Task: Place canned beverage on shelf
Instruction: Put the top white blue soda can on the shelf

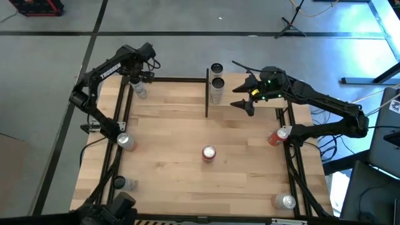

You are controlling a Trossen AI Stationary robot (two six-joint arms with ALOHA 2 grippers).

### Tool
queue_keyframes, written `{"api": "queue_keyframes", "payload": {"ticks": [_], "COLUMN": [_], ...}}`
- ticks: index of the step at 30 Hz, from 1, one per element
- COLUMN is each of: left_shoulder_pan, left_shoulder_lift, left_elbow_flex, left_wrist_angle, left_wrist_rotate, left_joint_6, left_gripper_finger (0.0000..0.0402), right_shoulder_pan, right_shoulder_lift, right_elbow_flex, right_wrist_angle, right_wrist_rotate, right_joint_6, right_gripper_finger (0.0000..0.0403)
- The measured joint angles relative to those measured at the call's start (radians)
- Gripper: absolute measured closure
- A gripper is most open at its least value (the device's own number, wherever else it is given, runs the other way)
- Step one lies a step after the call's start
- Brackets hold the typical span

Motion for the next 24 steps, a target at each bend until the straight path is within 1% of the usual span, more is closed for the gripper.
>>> {"api": "queue_keyframes", "payload": {"ticks": [8, 13, 16, 20, 24], "left_shoulder_pan": [-0.002, 0.011, 0.014, 0.014, 0.014], "left_shoulder_lift": [0.0, 0.0, 0.0, 0.0, -0.001], "left_elbow_flex": [-0.068, -0.117, -0.133, -0.138, -0.138], "left_wrist_angle": [0.049, 0.094, 0.103, 0.115, 0.146], "left_wrist_rotate": [0.038, 0.103, 0.123, 0.139, 0.175], "left_joint_6": [0.0, 0.001, 0.017, 0.048, 0.092], "left_gripper_finger": [0.0052, 0.0052, 0.0055, 0.0085, 0.014], "right_shoulder_pan": [0.0, 0.0, 0.0, 0.0, 0.0], "right_shoulder_lift": [0.0, 0.0, 0.0, 0.0, 0.0], "right_elbow_flex": [0.0, 0.0, 0.0, 0.0, 0.0], "right_wrist_angle": [-0.005, -0.019, -0.02, -0.02, -0.019], "right_wrist_rotate": [0.0, 0.0, 0.0, 0.0, 0.004], "right_joint_6": [0.014, 0.014, 0.014, 0.014, 0.017], "right_gripper_finger": [0.007, 0.007, 0.007, 0.007, 0.007]}}
